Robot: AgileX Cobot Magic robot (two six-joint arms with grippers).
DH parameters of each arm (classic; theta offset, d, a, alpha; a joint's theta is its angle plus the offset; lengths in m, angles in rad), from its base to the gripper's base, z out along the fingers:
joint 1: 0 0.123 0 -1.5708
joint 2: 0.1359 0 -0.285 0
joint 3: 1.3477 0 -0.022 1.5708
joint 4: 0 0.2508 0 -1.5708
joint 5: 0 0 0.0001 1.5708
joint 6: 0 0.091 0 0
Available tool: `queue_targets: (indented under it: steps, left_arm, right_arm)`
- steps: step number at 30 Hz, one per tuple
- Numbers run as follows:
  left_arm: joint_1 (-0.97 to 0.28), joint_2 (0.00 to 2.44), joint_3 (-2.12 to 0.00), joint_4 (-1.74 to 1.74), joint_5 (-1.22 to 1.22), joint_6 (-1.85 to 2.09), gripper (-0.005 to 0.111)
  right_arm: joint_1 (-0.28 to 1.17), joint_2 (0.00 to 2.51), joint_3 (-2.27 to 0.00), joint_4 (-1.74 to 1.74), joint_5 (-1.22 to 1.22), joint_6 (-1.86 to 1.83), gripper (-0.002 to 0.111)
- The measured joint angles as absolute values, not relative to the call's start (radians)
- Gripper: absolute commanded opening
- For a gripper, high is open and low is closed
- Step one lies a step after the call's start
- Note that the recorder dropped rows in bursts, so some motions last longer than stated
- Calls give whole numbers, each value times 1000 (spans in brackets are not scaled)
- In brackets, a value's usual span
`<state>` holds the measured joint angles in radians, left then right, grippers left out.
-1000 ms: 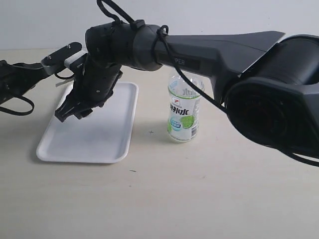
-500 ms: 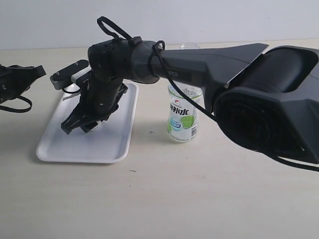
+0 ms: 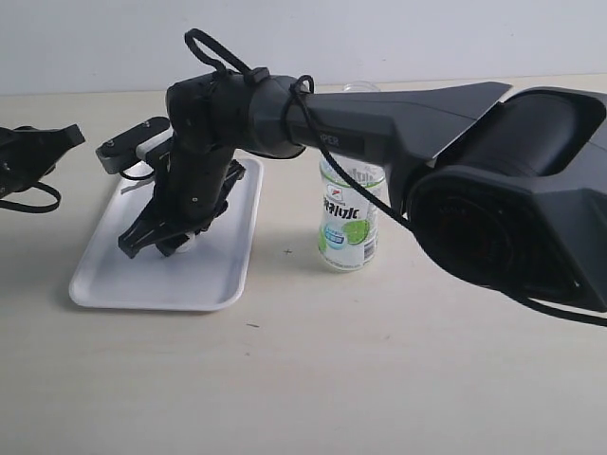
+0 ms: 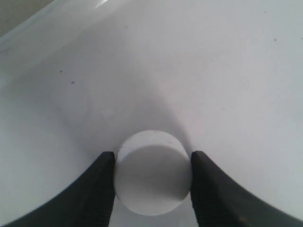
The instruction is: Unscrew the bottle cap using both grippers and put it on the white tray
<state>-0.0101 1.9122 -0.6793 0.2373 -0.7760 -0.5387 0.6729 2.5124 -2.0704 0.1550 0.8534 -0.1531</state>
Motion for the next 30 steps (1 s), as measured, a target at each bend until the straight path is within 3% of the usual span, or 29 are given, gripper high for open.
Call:
queue_targets:
  steps: [4, 20, 24, 30]
  left_arm:
    - [-10, 1912, -679, 237, -776, -539, 0]
    - [-10, 1912, -679, 237, -784, -535, 0]
    - [-10, 1912, -679, 237, -795, -535, 0]
    - [-10, 1912, -679, 276, -825, -539, 0]
  right_arm:
    - [673, 2512, -2070, 155, 853, -153, 65]
    - [673, 2243, -2070, 155, 916, -165, 62]
    - [673, 2168, -2070, 155, 929, -169, 45]
    - [673, 2078, -2070, 154, 1005, -172, 2]
